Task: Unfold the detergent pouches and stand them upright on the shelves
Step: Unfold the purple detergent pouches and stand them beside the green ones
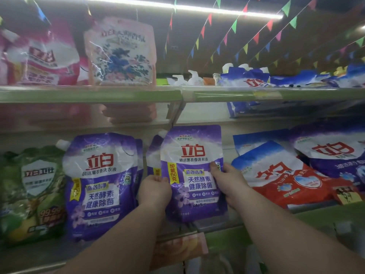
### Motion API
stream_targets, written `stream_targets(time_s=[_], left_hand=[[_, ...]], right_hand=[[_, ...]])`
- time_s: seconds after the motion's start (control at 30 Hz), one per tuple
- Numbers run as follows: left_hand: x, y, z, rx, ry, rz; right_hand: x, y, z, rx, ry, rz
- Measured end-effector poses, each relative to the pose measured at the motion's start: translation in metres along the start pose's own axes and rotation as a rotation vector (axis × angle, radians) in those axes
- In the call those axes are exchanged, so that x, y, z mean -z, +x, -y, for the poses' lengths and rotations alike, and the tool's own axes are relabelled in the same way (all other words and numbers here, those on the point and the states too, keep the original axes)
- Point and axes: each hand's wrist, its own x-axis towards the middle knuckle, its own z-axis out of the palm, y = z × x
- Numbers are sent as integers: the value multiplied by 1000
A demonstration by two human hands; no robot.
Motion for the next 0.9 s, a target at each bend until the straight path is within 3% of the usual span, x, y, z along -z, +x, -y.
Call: stream_targets(time_s=[0.9], left_hand=[[11, 36, 23, -20, 93, -150]], right_hand=[[-57, 26, -19, 27, 22, 121]])
